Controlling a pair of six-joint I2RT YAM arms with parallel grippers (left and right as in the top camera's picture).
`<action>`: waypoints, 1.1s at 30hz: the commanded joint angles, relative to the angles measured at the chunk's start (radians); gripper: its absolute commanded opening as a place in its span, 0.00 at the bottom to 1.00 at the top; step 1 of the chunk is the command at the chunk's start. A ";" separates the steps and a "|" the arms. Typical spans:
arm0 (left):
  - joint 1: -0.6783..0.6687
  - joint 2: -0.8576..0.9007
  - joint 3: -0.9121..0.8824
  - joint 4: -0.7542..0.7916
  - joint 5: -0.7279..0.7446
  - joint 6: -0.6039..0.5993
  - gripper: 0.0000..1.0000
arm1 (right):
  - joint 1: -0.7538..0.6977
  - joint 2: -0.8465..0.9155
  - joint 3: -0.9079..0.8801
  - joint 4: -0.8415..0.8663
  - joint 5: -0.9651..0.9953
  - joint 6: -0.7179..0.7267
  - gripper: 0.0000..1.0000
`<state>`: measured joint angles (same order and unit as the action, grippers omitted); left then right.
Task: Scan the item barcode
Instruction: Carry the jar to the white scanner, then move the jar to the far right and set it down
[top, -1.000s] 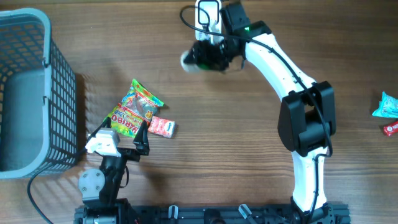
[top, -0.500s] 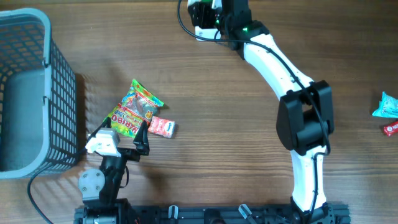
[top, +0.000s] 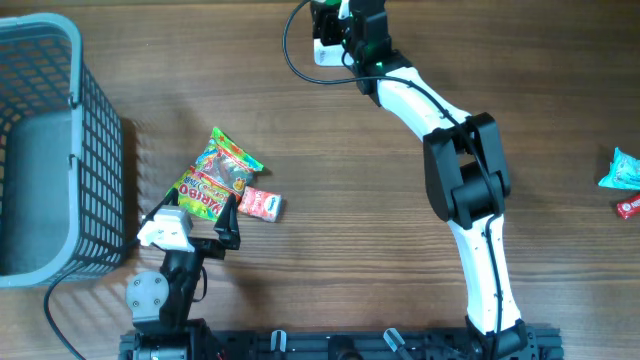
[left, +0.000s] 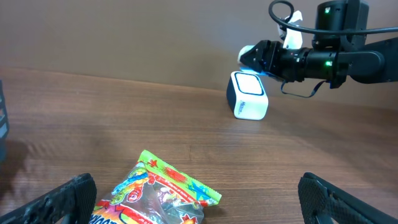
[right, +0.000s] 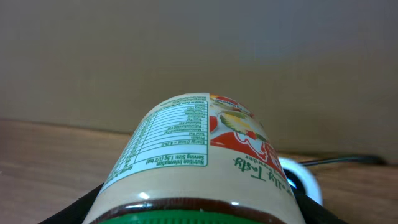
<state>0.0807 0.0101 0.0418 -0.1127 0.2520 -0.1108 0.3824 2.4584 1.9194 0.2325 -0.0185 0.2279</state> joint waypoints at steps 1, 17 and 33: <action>0.005 0.003 -0.010 0.001 -0.010 0.001 1.00 | -0.007 -0.012 0.023 -0.004 0.040 -0.046 0.58; 0.005 0.003 -0.010 0.001 -0.010 0.001 1.00 | -0.233 -0.302 0.023 -0.631 0.523 0.059 0.61; 0.005 0.003 -0.010 0.001 -0.010 0.001 1.00 | -0.848 -0.276 -0.019 -1.165 -0.003 0.385 0.65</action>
<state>0.0807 0.0124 0.0418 -0.1127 0.2520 -0.1108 -0.4229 2.1677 1.9251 -0.8848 0.0750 0.5907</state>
